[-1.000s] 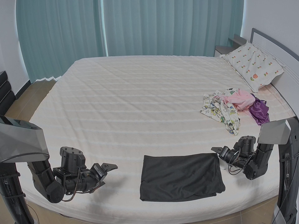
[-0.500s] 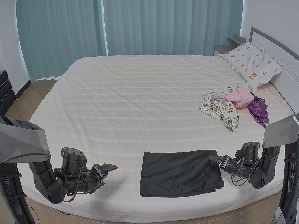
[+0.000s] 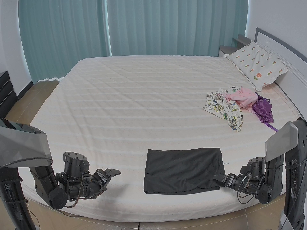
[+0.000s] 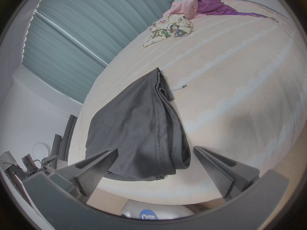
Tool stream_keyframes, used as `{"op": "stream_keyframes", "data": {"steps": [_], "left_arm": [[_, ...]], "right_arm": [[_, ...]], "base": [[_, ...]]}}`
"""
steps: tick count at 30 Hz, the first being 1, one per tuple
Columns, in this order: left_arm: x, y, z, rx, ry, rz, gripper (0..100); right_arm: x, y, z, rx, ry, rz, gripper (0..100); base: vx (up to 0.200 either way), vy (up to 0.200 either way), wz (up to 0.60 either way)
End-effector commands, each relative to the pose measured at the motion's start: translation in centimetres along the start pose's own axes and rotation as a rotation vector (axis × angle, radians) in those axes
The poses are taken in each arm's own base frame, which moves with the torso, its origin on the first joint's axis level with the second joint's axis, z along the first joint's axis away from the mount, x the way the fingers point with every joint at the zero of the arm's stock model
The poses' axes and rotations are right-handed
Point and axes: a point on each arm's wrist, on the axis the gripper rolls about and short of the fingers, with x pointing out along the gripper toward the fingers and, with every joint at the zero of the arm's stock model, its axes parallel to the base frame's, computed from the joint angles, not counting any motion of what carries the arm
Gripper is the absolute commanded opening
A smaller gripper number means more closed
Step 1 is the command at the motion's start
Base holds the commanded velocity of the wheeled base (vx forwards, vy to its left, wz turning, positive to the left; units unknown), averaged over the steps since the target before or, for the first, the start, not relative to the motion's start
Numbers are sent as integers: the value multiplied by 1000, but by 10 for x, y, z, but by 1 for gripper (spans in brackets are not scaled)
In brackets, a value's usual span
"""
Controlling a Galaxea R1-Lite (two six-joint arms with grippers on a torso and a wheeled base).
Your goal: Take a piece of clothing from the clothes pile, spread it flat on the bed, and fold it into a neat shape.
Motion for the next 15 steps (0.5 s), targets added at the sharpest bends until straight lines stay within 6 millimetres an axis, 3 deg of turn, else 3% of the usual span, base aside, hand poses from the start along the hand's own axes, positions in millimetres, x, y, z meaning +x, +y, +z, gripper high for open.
{"op": "stream_keyframes", "data": {"steps": [1, 2, 15], "left_arm": [[1, 0, 0, 0, 2, 1, 100], [1, 0, 0, -1, 0, 1, 100], [1, 1, 0, -1, 1, 3, 100]], "right_arm": [[3, -2, -4, -1, 10, -4, 100], [2, -2, -4, -1, 10, -4, 0], [-13, -14, -11, -24, 50, -67, 0]], "base": [[0, 0, 0], [0, 0, 0], [0, 0, 0]]}}
